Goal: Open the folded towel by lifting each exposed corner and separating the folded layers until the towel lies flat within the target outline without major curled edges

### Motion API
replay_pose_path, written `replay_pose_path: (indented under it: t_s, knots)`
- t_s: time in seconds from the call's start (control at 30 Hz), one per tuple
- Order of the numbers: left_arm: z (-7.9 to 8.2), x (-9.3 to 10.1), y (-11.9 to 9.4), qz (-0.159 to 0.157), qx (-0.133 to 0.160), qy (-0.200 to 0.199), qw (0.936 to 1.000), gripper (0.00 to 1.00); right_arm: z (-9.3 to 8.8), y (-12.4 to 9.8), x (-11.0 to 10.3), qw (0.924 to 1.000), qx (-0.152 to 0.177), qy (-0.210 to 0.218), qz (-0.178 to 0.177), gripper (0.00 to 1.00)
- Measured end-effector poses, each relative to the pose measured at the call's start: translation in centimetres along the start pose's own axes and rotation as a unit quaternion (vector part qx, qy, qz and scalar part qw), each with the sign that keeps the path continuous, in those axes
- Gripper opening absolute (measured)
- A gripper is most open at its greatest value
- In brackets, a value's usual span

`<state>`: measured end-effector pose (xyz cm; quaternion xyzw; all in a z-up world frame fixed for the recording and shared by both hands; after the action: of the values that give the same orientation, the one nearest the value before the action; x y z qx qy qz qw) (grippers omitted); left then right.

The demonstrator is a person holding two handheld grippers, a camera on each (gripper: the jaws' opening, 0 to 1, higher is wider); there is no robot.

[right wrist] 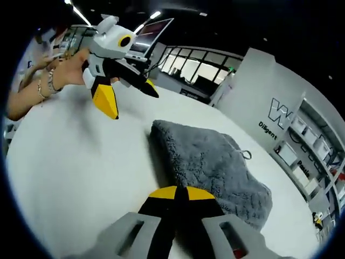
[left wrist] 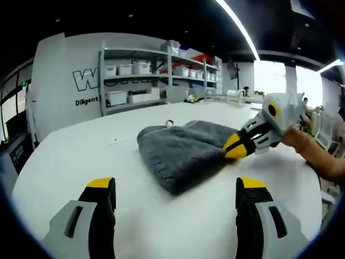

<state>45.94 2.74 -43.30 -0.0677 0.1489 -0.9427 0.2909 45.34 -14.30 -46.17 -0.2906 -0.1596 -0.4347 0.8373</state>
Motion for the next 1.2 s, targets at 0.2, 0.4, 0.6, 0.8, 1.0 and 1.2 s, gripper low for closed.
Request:
replay_pose_path:
  t_s: [0.2, 0.4, 0.6, 0.8, 1.0, 1.2]
  knots:
    - [-0.1, 0.2, 0.0, -0.001, 0.001, 0.001, 1.0000, 0.90, -0.3, -0.6, -0.4, 0.9990, -0.010, -0.039, 0.018, 0.00]
    - [-0.2, 0.0, -0.2, -0.003, 0.001, -0.002, 1.0000, 0.90, -0.3, -1.4, -0.6, 0.9992, -0.009, -0.018, 0.033, 0.00]
    - [-0.2, -0.1, -0.3, -0.003, 0.000, -0.002, 1.0000, 0.90, -0.5, -2.0, -1.0, 0.9984, -0.005, -0.036, 0.044, 0.00]
    - [-0.3, -0.1, -0.3, -0.005, 0.001, -0.005, 1.0000, 0.90, -0.4, -2.5, -1.3, 0.9978, -0.005, -0.013, 0.064, 0.00]
    - [-0.4, 0.0, -0.4, -0.005, 0.001, -0.005, 1.0000, 0.90, -0.4, -2.9, -1.7, 0.9970, -0.003, -0.019, 0.074, 0.00]
    - [-0.4, 0.0, -0.4, -0.003, 0.000, -0.004, 1.0000, 0.90, -0.4, -3.0, -1.7, 0.9968, -0.003, -0.016, 0.078, 0.00]
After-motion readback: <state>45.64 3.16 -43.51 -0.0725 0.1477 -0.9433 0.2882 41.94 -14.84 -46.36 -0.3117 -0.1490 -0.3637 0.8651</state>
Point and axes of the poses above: the point that each gripper's makers call its tool centre point, and the gripper's own axes: y roughly forward along the fingers, x roughly to its right, z roughly out of its top, the point moved 3 cm from there along -y, roughly backward along the fingers, and after that the axes turned 13 degrees about -z, right-handed, at the moved point
